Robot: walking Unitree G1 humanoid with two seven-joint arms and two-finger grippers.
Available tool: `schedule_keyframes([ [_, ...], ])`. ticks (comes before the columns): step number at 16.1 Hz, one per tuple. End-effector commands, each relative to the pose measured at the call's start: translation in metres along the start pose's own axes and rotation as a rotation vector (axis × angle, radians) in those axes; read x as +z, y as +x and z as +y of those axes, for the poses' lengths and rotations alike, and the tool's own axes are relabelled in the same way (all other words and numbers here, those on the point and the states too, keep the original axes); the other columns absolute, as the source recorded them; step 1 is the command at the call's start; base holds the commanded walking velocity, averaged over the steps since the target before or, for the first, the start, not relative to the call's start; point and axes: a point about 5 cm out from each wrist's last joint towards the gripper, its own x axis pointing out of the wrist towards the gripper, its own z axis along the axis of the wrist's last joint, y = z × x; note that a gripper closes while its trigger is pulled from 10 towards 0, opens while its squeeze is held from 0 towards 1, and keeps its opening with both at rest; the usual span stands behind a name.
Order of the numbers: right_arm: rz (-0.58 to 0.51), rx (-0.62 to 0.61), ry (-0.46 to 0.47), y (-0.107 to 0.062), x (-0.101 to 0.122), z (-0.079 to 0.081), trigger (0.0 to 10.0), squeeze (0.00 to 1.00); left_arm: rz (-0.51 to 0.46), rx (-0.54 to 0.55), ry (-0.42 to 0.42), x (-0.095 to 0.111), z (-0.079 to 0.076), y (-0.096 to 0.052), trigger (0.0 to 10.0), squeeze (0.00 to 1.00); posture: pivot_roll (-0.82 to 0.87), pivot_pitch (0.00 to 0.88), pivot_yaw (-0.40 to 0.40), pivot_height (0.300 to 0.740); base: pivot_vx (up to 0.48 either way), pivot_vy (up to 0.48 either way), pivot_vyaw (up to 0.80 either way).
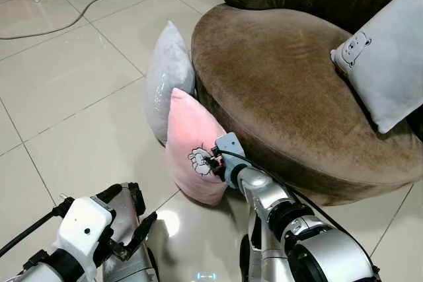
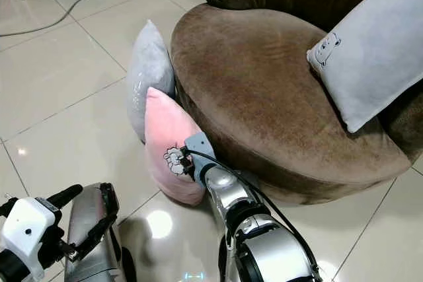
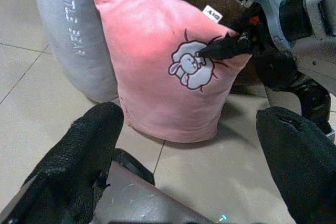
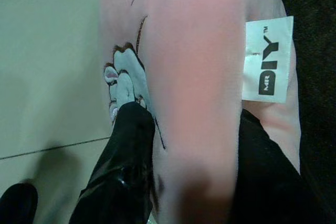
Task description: Move the pillow to the sofa from floor
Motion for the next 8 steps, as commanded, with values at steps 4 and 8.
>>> schedule_keyframes([
  [4,0.024,0.016,-0.002,-0.0013,-0.0086,0.0032,0.0,0.0,0.019,-0.016,-0.001,-0.0033,-0.0018,0.003,10.0,0.0,-0.03,0.131,-0.033,0.44,0.0,0.0,0.0],
  [8,0.026,0.02,-0.008,-0.0007,-0.0085,0.0056,0.0,0.0,0.021,-0.02,0.007,-0.0064,0.0007,0.0065,10.0,0.0,-0.03,0.112,-0.033,0.44,0.0,0.0,0.0],
])
